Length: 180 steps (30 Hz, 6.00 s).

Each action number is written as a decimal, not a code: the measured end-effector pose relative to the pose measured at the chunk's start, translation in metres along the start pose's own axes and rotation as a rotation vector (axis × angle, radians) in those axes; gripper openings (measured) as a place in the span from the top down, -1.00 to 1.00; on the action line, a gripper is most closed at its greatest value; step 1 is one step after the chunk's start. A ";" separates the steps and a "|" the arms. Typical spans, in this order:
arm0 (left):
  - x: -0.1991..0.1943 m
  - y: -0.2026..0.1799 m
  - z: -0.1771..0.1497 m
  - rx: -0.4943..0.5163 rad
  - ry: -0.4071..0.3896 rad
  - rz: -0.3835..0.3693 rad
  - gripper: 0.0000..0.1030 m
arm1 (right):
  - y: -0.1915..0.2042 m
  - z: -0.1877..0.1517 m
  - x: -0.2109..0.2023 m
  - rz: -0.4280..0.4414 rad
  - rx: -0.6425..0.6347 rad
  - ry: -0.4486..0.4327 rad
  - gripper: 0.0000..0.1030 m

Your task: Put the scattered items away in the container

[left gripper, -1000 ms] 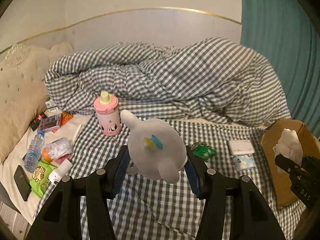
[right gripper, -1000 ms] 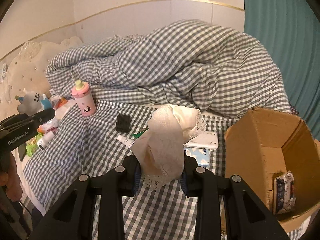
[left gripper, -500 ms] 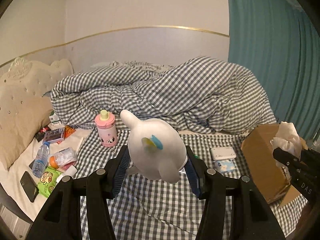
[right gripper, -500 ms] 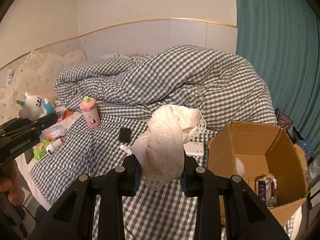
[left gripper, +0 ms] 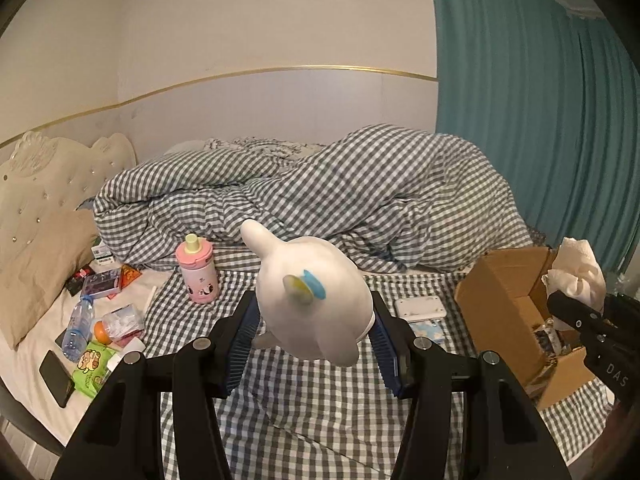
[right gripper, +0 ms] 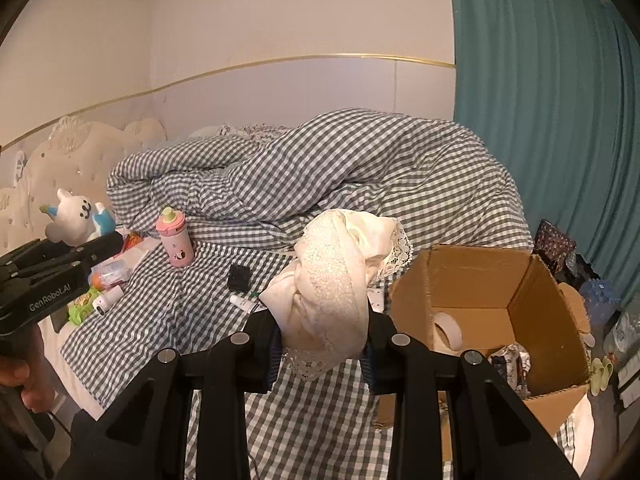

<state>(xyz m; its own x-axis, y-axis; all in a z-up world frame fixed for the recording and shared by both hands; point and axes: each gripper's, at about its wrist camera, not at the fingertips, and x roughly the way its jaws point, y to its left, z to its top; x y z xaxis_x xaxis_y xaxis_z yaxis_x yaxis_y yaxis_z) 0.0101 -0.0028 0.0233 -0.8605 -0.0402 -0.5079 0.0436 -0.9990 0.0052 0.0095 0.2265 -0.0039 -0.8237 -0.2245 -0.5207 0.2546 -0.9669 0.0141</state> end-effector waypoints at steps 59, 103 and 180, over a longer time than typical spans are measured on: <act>0.040 -0.257 -0.001 0.263 0.062 -0.329 -0.07 | -0.219 -0.036 -0.058 -0.290 0.208 0.025 0.40; 0.156 -0.335 -0.050 0.395 0.320 -0.404 -0.07 | -0.266 -0.067 0.066 -0.250 0.203 0.261 0.34; 0.004 -0.009 0.007 0.050 -0.012 -0.071 -1.00 | -0.028 -0.001 -0.007 -0.082 0.025 0.004 -0.99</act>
<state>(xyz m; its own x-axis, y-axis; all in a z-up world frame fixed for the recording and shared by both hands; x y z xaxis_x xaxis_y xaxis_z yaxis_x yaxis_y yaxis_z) 0.0032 0.0055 0.0273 -0.8665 0.0312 -0.4982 -0.0433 -0.9990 0.0127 0.0086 0.2552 -0.0013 -0.8392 -0.1441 -0.5243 0.1739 -0.9847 -0.0076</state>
